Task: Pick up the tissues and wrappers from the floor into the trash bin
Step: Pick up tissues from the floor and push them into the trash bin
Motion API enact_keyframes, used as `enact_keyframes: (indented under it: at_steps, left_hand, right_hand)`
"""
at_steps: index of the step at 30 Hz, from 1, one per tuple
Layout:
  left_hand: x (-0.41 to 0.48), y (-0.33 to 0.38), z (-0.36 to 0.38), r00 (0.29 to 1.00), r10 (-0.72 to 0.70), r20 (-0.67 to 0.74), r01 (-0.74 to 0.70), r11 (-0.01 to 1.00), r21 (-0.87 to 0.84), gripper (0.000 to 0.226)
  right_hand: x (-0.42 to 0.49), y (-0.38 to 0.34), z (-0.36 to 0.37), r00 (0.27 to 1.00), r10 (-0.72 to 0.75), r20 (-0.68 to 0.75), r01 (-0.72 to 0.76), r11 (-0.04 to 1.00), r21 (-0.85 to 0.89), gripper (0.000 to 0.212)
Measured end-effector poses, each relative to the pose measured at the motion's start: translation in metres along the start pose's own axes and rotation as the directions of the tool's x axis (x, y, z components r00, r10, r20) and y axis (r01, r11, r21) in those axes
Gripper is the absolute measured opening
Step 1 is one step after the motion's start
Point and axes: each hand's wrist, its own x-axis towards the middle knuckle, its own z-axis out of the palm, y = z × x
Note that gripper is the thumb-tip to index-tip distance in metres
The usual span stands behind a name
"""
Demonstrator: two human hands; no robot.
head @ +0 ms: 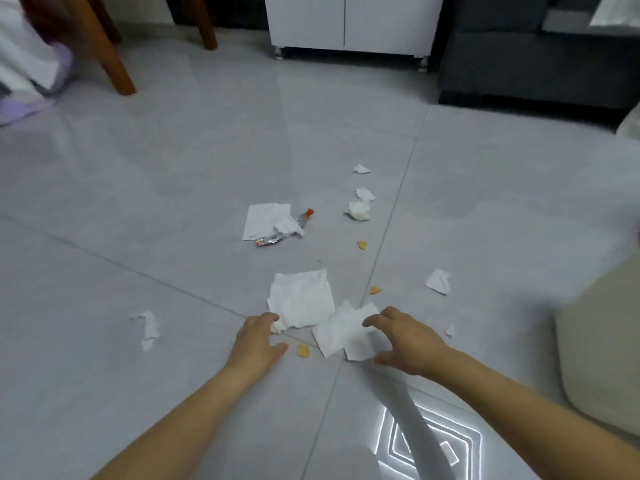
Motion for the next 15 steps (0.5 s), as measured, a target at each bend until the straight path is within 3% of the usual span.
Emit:
enact_keyframes:
  at_steps: [4, 9, 15]
  left_hand:
    - [0.006, -0.012, 0.006, 0.997, 0.078, -0.005, -0.078, 0.996, 0.043, 0.041]
    - [0.014, -0.002, 0.032, 0.978, 0.199, 0.056, -0.201, 0.979, 0.043, 0.034]
    - [0.028, 0.008, 0.042, 0.982, 0.190, 0.019, -0.190, 0.981, 0.044, 0.031]
  right_hand:
    - [0.041, -0.027, 0.024, 0.997, -0.078, -0.027, 0.074, 0.990, -0.118, 0.056]
    - [0.057, -0.026, 0.054, 0.994, -0.099, 0.049, 0.109, 0.951, -0.289, 0.043]
    - [0.040, 0.003, 0.074, 0.999, -0.050, -0.021, 0.046, 0.988, -0.147, 0.025]
